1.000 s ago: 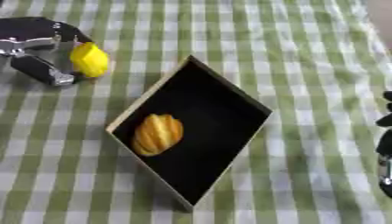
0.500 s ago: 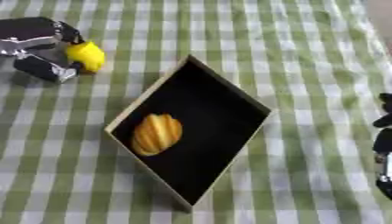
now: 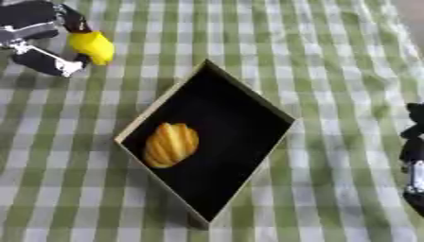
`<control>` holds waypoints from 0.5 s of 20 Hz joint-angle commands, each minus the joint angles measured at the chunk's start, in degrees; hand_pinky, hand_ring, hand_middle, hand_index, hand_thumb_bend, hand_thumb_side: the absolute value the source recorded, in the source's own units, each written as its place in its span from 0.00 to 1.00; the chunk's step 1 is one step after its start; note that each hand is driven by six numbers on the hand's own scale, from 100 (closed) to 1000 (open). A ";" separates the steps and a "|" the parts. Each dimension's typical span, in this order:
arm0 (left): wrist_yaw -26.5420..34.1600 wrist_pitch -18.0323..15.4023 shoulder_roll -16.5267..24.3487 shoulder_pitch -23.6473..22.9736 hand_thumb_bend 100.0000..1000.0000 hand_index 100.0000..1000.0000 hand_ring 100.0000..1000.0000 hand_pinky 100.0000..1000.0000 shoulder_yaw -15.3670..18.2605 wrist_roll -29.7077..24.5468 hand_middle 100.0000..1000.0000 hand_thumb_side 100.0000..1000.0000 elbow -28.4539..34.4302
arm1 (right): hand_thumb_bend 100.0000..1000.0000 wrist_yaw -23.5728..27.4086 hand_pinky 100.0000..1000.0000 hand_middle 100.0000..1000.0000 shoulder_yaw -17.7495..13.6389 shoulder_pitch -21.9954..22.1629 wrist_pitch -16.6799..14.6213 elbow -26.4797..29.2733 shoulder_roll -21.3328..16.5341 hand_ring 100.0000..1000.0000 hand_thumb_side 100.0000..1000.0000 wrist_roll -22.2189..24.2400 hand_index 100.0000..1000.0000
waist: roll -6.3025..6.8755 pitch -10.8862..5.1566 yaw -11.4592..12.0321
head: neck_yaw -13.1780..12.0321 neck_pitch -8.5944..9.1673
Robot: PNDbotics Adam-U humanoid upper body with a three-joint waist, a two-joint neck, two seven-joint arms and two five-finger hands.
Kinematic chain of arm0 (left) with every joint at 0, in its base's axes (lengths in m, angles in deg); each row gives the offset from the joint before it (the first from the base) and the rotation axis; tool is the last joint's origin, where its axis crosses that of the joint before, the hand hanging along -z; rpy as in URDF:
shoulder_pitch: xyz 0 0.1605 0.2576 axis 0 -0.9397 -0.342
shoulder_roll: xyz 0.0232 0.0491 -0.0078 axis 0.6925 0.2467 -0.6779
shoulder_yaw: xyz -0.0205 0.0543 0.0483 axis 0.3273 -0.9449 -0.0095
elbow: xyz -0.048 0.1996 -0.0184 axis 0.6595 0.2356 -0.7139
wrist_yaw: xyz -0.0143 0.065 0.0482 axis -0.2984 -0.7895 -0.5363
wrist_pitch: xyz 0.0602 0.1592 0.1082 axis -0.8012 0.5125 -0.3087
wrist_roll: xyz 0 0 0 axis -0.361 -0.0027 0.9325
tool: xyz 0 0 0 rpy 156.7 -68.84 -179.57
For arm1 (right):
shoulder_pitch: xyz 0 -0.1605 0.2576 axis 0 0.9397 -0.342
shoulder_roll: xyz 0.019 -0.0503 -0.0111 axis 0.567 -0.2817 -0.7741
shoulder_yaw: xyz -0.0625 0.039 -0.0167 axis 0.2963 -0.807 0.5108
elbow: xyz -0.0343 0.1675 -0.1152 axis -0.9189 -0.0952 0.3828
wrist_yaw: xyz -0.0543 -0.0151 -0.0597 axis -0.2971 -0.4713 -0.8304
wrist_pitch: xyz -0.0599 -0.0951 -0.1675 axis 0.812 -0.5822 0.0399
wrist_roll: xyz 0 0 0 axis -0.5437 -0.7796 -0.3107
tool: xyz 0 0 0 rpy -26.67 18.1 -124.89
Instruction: Pick up objects on the table and place them in the box.
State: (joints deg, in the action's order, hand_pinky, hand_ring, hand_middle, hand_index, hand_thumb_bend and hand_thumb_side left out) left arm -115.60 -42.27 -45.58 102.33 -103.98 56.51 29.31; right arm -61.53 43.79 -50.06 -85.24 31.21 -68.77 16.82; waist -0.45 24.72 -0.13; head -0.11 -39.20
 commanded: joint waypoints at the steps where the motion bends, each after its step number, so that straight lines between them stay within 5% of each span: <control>1: 5.45 0.80 3.04 -0.03 0.00 0.68 0.57 0.67 -1.03 -0.52 0.53 0.13 12.51 | 0.00 0.09 0.89 0.38 -0.65 0.23 -0.13 0.96 -0.83 0.75 0.48 -0.47 0.69 | 0.12 -1.59 0.13 | 0.27 0.17; 6: 14.22 4.00 6.01 -1.52 0.00 0.66 0.55 0.66 -4.98 -3.76 0.51 0.09 31.66 | 0.00 0.02 0.89 0.38 -0.54 0.11 0.39 0.96 -1.09 0.75 0.48 -0.31 0.69 | 0.26 -1.83 0.37 | 0.47 0.33; 10: 19.29 3.43 5.17 -0.07 0.00 0.66 0.55 0.65 -8.61 -4.64 0.50 0.09 35.82 | 0.00 0.37 0.90 0.38 -0.42 0.04 0.52 0.96 -1.10 0.75 0.48 0.23 0.69 | 0.29 -2.09 0.56 | 0.54 0.43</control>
State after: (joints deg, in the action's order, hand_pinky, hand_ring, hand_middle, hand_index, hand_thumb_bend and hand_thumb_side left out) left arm -97.90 -38.60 -41.46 101.11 -112.07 52.13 63.13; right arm -61.52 43.80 -49.91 -84.76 31.21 -68.81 16.91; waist -0.14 24.04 0.41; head 0.20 -39.20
